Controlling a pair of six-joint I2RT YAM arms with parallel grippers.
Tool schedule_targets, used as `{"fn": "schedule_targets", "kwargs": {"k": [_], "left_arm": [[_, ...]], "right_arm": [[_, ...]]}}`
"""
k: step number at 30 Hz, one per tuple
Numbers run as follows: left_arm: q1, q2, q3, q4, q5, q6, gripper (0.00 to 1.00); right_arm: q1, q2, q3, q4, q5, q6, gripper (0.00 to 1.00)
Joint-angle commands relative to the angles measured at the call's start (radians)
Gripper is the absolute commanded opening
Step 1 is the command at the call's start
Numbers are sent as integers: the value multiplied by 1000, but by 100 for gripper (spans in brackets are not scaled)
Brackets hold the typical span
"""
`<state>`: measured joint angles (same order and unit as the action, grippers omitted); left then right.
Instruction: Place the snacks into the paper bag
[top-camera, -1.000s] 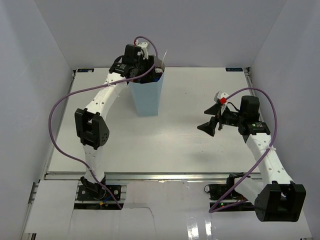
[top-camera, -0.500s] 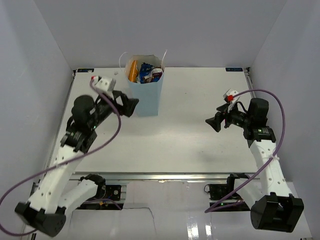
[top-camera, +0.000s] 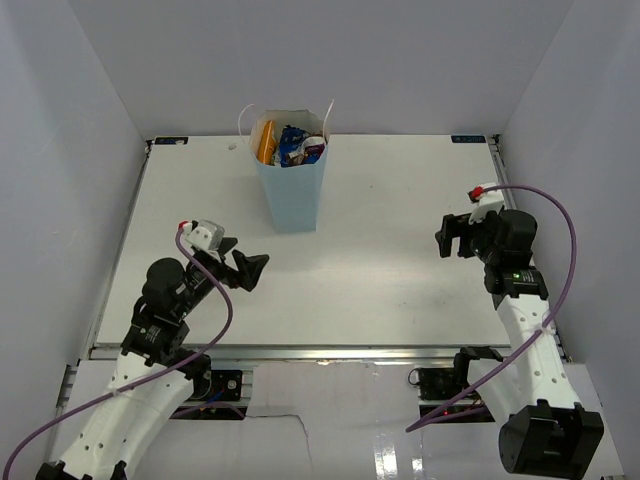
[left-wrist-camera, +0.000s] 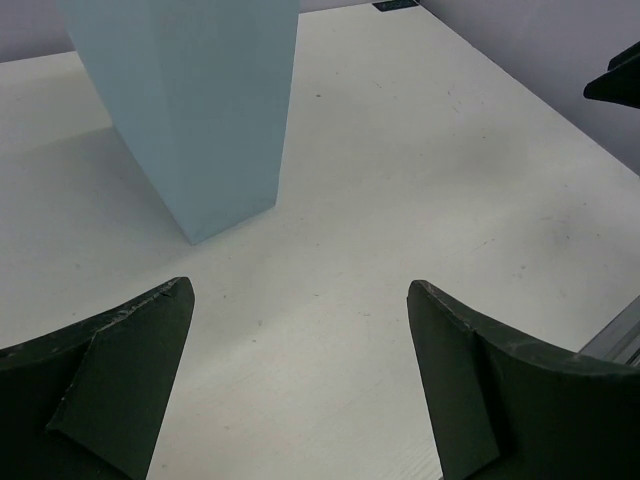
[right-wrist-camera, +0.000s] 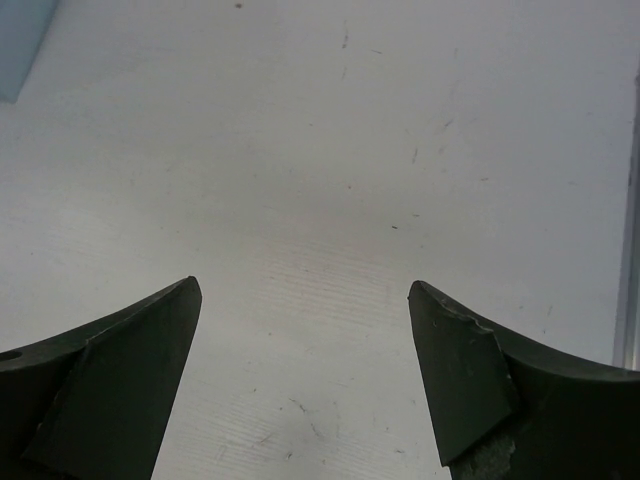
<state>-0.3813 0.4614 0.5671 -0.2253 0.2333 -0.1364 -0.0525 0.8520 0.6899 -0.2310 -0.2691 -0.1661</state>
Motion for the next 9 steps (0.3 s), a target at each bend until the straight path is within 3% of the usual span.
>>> {"fn": "schedule_targets", "kwargs": {"k": [1, 9], "left_arm": [[5, 13, 14, -2, 6, -2, 98], [4, 28, 16, -13, -5, 0, 98]], "right_arm": [[-6, -44, -7, 84, 149, 72, 90], [-6, -117, -52, 127, 125, 50, 90]]}}
